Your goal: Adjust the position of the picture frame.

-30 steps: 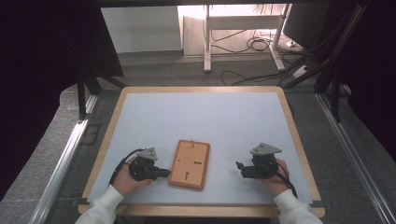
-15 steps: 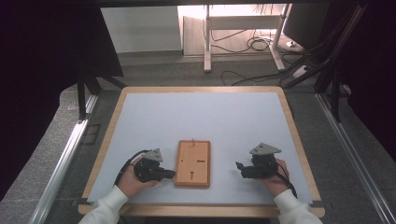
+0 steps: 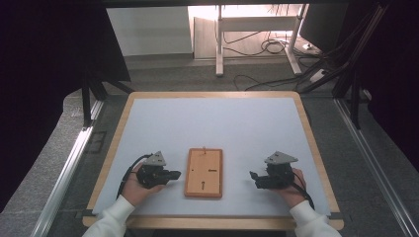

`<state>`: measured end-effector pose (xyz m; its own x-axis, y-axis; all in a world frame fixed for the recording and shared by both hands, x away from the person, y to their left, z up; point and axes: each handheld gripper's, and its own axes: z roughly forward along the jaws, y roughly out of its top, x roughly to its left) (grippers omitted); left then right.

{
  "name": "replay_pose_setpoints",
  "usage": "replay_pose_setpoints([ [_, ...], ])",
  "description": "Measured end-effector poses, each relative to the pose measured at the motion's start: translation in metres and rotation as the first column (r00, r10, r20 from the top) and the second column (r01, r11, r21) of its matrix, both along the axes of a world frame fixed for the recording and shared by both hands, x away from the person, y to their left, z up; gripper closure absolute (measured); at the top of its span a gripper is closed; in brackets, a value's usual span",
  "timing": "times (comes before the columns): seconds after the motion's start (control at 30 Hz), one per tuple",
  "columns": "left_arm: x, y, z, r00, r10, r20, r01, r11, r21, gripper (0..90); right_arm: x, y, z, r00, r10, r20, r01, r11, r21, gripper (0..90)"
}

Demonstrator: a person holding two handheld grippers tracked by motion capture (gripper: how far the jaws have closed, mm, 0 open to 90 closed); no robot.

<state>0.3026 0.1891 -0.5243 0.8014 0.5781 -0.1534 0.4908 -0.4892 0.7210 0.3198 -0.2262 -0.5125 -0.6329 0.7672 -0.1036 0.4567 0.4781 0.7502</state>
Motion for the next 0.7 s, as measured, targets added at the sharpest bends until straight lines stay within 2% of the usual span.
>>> replay_pose_setpoints([
  [0.03, 0.001, 0.002, -0.001, 0.9998, 0.017, -0.002, -0.017, 0.9998, 0.007, 87.3, 0.0, 0.0, 0.0, 1.0, 0.0, 0.0, 0.0, 1.0, 0.0, 13.7],
  [0.1, 0.004, 0.009, -0.003, 0.9973, 0.074, 0.0, -0.074, 0.9973, -0.002, 79.8, 0.0, 0.0, 0.0, 1.0, -0.001, 0.0, 0.001, 1.0, -0.001, 13.6],
  [0.2, 0.006, 0.014, -0.004, 0.9895, 0.144, 0.012, -0.144, 0.9895, -0.013, 62.5, 0.0, 0.0, 0.0, 1.0, -0.002, 0.0, 0.002, 1.0, 0.0, 13.6],
  [0.23, 0.006, 0.014, -0.004, 0.9895, 0.144, 0.012, -0.144, 0.9895, -0.013, 57.4, 0.0, 0.0, 0.0, 1.0, -0.002, 0.0, 0.002, 1.0, 0.0, 13.6],
  [0.3, 0.009, 0.017, -0.004, 0.9846, 0.174, 0.012, -0.174, 0.9839, -0.042, 48.2, 0.0, 0.0, -0.001, 1.0, -0.004, 0.002, 0.004, 1.0, -0.002, 13.6],
  [0.37, 0.009, 0.017, -0.004, 0.9846, 0.175, 0.012, -0.174, 0.9835, -0.05, 41.9, 0.0, 0.0, -0.001, 1.0, -0.005, 0.002, 0.005, 1.0, -0.002, 13.6],
  [0.43, 0.013, 0.016, -0.002, 0.9881, 0.153, 0.014, -0.152, 0.9863, -0.064, 38.7, 0.0, 0.0, -0.001, 1.0, -0.005, 0.001, 0.005, 1.0, -0.004, 13.6],
  [0.6, 0.022, 0.012, 0.007, 0.9915, 0.127, 0.027, -0.123, 0.9869, -0.104, 35.7, 0.001, 0.0, -0.001, 1.0, -0.009, 0.003, 0.009, 1.0, 0.0, 13.6],
  [0.7, 0.027, 0.008, 0.012, 0.9941, 0.102, 0.038, -0.098, 0.9901, -0.101, 34.5, 0.001, -0.001, 0.0, 0.9999, -0.01, 0.007, 0.01, 1.0, 0.001, 13.6],
])
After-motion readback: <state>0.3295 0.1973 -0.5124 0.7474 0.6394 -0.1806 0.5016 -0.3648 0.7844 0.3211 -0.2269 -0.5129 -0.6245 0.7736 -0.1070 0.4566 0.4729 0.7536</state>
